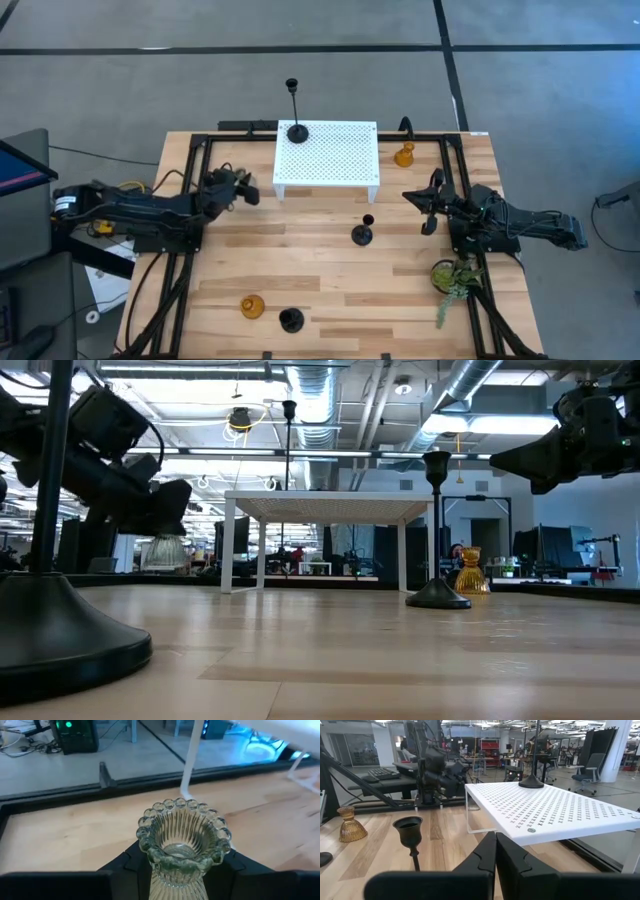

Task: Pick & Place candle stick holders
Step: Put the transparent glass candle holder on the shelf

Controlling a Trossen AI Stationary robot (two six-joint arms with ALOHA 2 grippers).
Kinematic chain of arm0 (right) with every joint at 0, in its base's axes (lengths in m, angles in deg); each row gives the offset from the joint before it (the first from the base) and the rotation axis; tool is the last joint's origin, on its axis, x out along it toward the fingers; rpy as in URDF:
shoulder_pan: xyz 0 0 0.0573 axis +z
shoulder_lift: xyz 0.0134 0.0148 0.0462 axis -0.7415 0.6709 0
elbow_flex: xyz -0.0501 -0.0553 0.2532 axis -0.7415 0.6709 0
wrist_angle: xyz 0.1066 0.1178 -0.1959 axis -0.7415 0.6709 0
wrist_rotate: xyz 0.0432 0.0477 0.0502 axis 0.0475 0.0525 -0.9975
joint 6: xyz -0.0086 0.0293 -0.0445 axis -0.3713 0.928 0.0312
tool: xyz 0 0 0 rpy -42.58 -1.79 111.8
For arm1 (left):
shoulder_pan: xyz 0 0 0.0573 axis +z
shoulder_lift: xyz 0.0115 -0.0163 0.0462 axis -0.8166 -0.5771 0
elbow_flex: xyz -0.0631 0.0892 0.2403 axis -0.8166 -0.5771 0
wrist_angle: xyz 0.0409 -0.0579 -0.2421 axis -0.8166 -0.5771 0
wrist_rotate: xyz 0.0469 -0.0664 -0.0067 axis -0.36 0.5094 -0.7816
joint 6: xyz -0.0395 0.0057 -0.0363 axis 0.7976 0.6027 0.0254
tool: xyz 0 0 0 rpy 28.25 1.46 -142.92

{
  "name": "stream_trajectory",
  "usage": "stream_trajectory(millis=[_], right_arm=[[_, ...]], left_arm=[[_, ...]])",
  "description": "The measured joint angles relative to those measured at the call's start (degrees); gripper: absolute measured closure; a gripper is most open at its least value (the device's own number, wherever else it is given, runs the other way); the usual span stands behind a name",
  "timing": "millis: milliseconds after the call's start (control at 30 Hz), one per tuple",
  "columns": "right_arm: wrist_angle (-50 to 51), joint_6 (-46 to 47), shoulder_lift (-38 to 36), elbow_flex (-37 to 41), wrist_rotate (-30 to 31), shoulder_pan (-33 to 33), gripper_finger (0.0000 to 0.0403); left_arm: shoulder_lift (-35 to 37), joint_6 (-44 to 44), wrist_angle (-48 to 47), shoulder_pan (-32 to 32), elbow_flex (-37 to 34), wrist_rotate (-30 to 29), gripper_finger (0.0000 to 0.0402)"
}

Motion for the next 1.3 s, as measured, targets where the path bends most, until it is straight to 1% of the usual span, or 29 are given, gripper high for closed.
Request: stream_trajectory(millis=[100,167,267,400,467,567,667,767,900,1033,1200,1300], right_arm=[[0.0,0.0,0.0,0.0,0.0,0.0,0.0403],[0.0,0.0,0.0,0.0,0.0,0.0,0.0403],[0.0,0.0,0.0,0.0,0.0,0.0,0.0403],[0.1,0.0,0.0,0.0,0.0,0.0,0.0403],[0.1,0.0,0.0,0.0,0.0,0.0,0.0403],[0.1,0.0,0.0,0.0,0.0,0.0,0.0403],[0.1,0.0,0.0,0.0,0.0,0.0,0.0403],[0.1,0.0,0.0,0.0,0.0,0.0,0.0403],[0.1,0.0,0.0,0.0,0.0,0.0,0.0403],[0.1,-0.1,0.0,0.0,0.0,0.0,0.0403],[0.1,-0.1,0.0,0.0,0.0,0.0,0.0403],[0.1,-0.1,0.0,0.0,0.0,0.0,0.0403]], left_arm=[[0.9,-3.9,-0.1,-0.8,2.2,0.1,0.0274],[1.1,-7.2,-0.3,-1.6,4.3,-1.0,0.0274],[1.1,-14.0,-0.3,-3.3,8.0,-5.1,0.0275],[1.1,-23.6,-0.4,-6.1,12.9,-12.7,0.0275],[1.1,-26.4,-0.4,-7.3,15.2,-14.0,0.0274],[1.1,-28.5,-0.4,-9.3,18.3,-14.0,0.0273],[1.1,-29.7,-0.4,-11.5,20.9,-12.7,0.0274],[1.1,-29.5,-0.4,-13.2,23.3,-9.0,0.0273],[-1.2,-27.5,-0.4,-14.0,26.5,-3.7,0.0273],[-6.4,-27.3,-0.1,-14.0,30.6,-1.7,0.0272],[-15.6,-28.0,0.1,-13.2,37.5,-0.8,0.0272],[-20.8,-28.0,0.1,-11.1,41.6,3.6,0.0272]])
